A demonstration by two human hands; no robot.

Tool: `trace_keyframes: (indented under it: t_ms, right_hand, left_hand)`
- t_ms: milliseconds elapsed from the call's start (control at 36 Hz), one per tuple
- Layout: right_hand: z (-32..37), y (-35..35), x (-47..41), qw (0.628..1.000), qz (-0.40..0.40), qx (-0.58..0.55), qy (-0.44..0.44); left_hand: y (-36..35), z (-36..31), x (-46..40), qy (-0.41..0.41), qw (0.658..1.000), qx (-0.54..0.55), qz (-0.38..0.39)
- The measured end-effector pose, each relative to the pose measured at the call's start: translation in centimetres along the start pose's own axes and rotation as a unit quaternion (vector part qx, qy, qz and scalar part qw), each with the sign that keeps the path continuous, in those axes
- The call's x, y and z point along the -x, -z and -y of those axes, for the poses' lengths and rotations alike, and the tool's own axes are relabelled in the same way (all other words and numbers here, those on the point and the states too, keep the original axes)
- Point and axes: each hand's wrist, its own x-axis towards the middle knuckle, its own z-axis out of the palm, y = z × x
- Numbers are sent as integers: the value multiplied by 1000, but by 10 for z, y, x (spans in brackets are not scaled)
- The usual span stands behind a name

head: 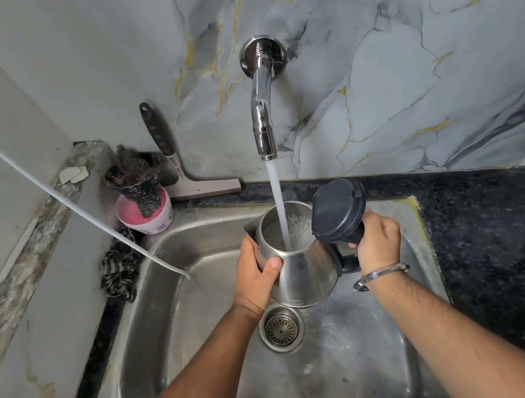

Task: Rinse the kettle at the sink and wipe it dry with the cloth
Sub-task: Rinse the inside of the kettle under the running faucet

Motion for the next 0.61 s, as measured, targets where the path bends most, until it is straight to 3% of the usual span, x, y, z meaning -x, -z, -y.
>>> trace_keyframes:
  t_ms: [611]
  right_hand:
    - [-5, 2, -4, 1000, 12, -1, 24]
  left_hand:
    - [-5, 7, -4, -9, 1000, 7, -28]
